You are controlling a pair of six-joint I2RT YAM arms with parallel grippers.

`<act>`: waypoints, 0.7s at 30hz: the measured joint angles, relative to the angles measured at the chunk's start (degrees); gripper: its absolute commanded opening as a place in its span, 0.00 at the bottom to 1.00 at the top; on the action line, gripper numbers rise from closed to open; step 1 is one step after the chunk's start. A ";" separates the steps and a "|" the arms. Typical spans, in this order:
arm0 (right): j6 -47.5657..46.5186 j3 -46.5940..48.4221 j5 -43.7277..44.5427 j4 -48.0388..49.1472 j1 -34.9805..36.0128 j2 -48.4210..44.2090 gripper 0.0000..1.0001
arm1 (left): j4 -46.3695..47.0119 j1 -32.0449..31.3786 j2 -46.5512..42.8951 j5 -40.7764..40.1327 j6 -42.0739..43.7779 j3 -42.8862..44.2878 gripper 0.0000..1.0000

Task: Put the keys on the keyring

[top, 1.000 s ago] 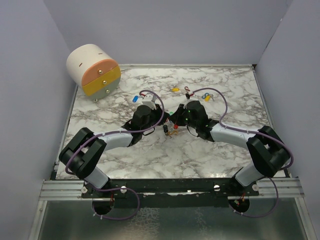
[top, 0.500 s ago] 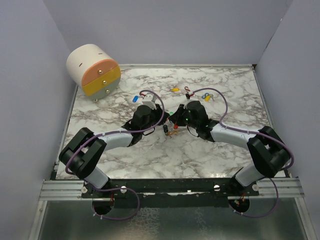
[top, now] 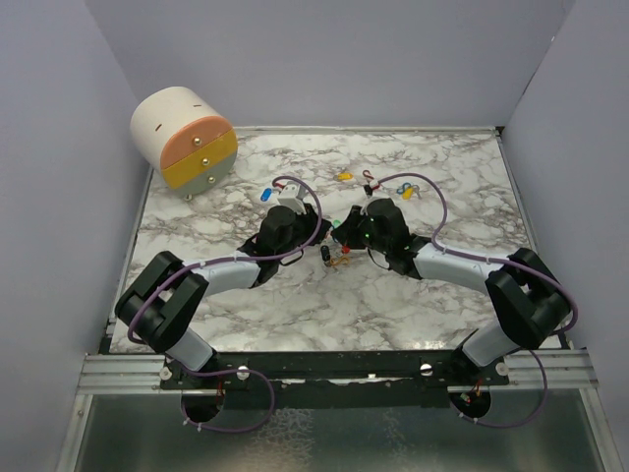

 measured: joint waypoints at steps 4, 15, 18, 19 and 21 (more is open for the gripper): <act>-0.22 0.00 0.00 -0.15 0.00 0.00 0.11 | 0.00 0.26 -0.42 -0.02 0.00 0.00 0.07; -0.87 -1.70 1.14 -0.57 0.00 -3.74 0.57 | -0.02 0.98 -0.74 -0.02 0.07 0.00 0.07; -1.07 -3.37 2.67 -1.46 0.00 -7.19 0.57 | -0.07 1.40 -1.11 0.00 0.24 0.00 0.07; -1.29 -3.74 3.37 -2.12 0.00 -8.26 0.57 | -0.04 1.51 -1.25 0.00 0.33 0.00 0.07; -1.77 -4.20 5.18 -3.78 0.00 -10.23 0.59 | -0.04 1.73 -1.53 0.00 0.52 0.02 0.07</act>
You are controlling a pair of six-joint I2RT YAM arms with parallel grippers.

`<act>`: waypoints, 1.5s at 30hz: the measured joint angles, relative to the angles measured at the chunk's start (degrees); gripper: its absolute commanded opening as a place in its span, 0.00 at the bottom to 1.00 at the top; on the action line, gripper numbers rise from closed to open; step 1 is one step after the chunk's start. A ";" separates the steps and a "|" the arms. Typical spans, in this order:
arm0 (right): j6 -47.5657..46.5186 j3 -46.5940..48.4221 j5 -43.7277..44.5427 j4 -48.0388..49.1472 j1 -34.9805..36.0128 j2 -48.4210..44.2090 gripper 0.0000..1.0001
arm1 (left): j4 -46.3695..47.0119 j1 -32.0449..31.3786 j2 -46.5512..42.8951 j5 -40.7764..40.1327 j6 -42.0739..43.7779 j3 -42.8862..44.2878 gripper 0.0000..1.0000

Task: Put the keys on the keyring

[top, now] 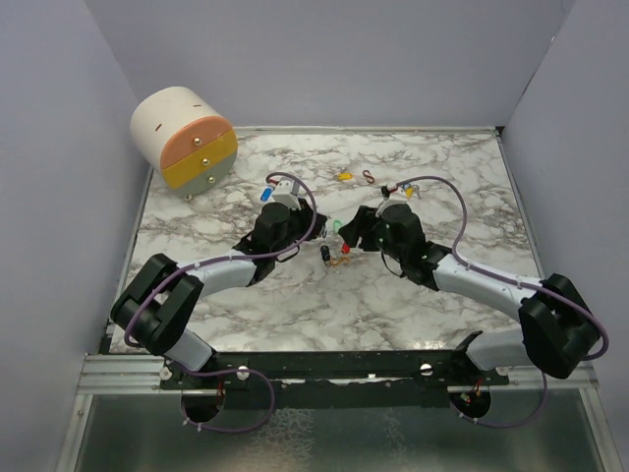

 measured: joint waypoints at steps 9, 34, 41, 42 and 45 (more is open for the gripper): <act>-1.90 -1.46 10.86 -7.52 -1.05 -6.34 0.79 | -1.44 0.15 -0.04 0.04 1.01 3.82 0.07; 1.81 -12.24 29.94 -13.94 -2.58 -33.07 0.83 | -3.41 -4.59 25.29 7.91 2.27 31.45 0.04; 1.14 -12.26 29.92 -14.29 -2.58 -32.65 0.83 | -3.10 -2.71 23.63 6.60 1.79 25.88 0.04; 1.05 -12.26 29.88 -14.29 -2.58 -32.28 0.83 | -3.19 -1.92 22.91 6.45 1.62 24.22 0.04; 0.87 -12.26 29.59 -14.29 -2.58 -30.82 0.83 | -3.58 1.31 19.82 5.60 0.92 18.73 0.04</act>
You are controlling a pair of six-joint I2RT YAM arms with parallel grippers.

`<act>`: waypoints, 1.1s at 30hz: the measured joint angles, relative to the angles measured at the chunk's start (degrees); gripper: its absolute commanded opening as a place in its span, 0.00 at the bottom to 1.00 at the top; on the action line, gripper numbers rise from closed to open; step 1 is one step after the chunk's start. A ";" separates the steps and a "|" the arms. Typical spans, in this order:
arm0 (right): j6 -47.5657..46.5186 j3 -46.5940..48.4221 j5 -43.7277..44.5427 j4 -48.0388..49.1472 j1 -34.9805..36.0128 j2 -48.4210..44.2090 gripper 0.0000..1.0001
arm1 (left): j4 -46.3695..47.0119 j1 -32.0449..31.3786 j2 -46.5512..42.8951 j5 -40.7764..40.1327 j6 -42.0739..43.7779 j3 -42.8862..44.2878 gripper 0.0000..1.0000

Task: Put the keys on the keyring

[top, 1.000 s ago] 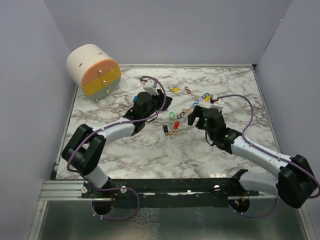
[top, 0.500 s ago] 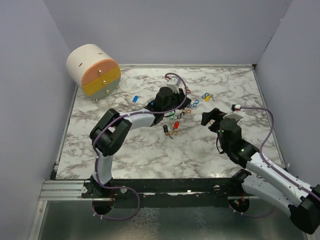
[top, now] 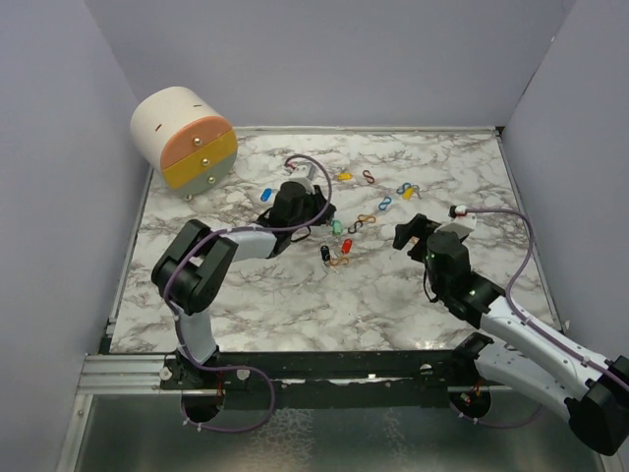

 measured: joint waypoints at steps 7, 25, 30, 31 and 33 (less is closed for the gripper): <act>-0.57 0.00 -1.68 0.48 0.00 2.95 0.83 | -0.37 7.17 -11.69 -4.24 -0.20 -11.82 0.04; -3.37 0.04 -4.85 2.67 0.00 7.91 0.82 | -3.10 18.40 -17.99 -5.90 2.29 -16.59 0.36; -3.43 0.13 -5.22 3.06 0.00 8.83 0.82 | -3.69 19.43 -17.81 -6.19 2.67 -16.59 0.51; -3.43 0.13 -5.27 3.10 0.00 8.94 0.82 | -3.76 19.47 -17.79 -6.32 2.71 -16.59 0.53; -3.43 0.13 -5.42 3.17 0.00 9.25 0.82 | -3.82 19.56 -17.75 -6.45 2.86 -16.59 0.55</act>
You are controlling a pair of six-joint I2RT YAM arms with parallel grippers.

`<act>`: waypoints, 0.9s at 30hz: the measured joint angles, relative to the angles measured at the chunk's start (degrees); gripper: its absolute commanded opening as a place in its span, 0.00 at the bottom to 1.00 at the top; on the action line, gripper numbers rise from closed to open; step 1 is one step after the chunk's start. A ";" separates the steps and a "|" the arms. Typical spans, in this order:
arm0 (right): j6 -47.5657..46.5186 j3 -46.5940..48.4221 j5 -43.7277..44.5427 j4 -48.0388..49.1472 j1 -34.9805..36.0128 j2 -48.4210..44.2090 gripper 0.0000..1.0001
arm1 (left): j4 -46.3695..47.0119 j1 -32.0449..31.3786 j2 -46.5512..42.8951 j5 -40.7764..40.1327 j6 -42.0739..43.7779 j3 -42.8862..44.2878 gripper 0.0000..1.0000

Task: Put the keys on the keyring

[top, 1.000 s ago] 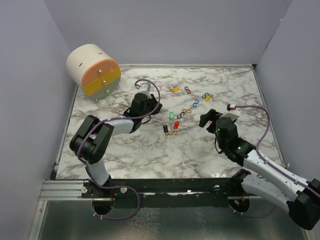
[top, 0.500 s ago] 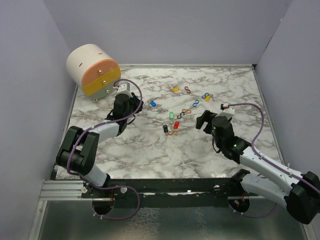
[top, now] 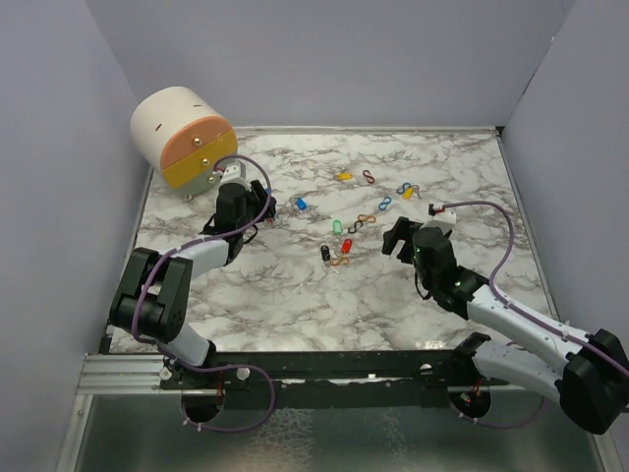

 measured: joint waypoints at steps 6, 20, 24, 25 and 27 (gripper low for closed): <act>-0.09 0.00 -1.01 1.05 0.00 1.09 0.82 | -0.20 0.15 0.44 -0.04 0.22 0.31 0.55; -1.14 0.13 -3.50 2.54 0.00 2.40 0.80 | -0.81 -1.38 16.46 8.13 4.81 15.10 0.52; -1.44 0.15 -3.65 2.82 0.00 2.40 0.80 | -1.01 -2.21 20.61 10.64 6.29 18.82 0.52; -1.49 0.15 -3.65 2.86 0.00 2.40 0.80 | -1.11 -2.47 21.33 11.13 6.62 19.56 0.52; -1.55 0.15 -3.67 2.89 0.00 2.40 0.80 | -1.18 -2.99 22.60 11.67 7.30 20.85 0.52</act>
